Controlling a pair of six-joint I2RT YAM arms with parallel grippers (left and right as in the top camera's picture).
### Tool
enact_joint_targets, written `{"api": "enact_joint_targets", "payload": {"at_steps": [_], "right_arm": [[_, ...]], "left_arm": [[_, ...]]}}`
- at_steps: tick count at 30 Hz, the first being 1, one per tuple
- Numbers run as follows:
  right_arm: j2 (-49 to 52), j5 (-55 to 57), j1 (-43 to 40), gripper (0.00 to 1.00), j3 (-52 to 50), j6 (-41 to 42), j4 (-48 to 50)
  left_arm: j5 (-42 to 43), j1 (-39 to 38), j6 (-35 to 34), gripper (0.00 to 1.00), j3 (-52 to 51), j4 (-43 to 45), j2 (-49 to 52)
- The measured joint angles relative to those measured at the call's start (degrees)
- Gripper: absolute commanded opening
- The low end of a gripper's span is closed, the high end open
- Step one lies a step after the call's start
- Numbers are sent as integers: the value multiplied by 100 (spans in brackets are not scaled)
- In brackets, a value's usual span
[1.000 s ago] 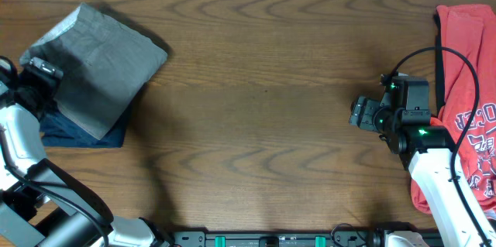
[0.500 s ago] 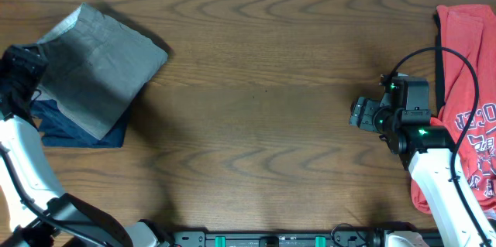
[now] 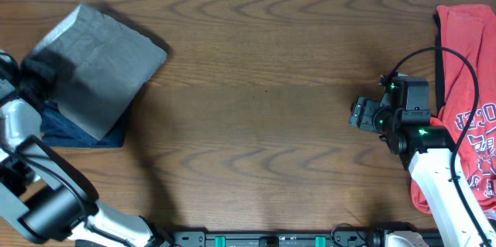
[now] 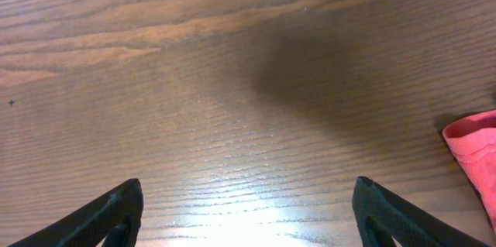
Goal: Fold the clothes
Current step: 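Release the shorts and press them flat on the navy stack with the left gripper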
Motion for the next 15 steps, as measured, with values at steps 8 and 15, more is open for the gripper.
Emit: {"api": "enact_joint_targets", "payload": {"at_steps": [8,15], "right_arm": [[0,0,0,86,0,0,-24],[0,0,0,89,0,0,-87]], "left_arm": [[-299,262,2,46,13,-221,466],[437,345,-42,98,59,109,426]]}}
